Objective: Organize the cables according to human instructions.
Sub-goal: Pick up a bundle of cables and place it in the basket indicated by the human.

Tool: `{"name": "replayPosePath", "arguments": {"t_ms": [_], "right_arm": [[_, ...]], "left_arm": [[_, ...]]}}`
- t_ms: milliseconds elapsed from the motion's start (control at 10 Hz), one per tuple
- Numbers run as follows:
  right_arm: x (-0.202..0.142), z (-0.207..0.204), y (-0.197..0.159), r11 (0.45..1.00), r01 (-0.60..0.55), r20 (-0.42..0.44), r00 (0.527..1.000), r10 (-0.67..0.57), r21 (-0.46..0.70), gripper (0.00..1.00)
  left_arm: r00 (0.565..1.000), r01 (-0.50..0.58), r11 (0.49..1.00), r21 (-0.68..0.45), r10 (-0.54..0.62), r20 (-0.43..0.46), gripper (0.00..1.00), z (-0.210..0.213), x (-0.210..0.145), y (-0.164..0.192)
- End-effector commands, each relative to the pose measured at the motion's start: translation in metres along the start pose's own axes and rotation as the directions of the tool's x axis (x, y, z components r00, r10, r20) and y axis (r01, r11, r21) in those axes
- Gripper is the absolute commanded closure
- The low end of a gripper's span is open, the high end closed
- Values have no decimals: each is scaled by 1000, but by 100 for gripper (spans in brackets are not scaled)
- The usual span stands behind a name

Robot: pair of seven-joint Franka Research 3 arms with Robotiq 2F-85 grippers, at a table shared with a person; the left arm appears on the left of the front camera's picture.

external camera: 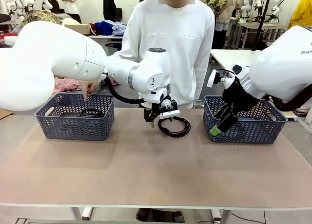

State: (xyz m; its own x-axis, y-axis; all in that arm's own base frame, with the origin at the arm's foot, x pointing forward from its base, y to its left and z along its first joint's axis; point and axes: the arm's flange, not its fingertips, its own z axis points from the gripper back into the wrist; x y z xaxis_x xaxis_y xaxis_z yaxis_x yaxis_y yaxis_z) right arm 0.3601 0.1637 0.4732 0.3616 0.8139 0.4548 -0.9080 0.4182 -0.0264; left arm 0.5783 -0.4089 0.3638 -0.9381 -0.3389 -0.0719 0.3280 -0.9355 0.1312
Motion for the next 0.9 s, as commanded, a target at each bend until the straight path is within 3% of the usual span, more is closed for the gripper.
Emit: {"name": "replayPosePath", "arguments": {"t_ms": [0, 200, 800], "right_arm": [[2, 1, 0, 1000, 2, -3, 1000, -2, -2, 0], [2, 1, 0, 1000, 2, -3, 1000, -2, -2, 0], [2, 1, 0, 1000, 2, -3, 1000, -2, -2, 0]], "left_arm": [[1000, 0, 1000, 0, 0, 0, 0, 0, 0, 0], [998, 36, 999, -19, -37, -53, 0, -6, -10, 1], [990, 124, 990, -64, -128, -54, 0, -30, -32, 9]]}}
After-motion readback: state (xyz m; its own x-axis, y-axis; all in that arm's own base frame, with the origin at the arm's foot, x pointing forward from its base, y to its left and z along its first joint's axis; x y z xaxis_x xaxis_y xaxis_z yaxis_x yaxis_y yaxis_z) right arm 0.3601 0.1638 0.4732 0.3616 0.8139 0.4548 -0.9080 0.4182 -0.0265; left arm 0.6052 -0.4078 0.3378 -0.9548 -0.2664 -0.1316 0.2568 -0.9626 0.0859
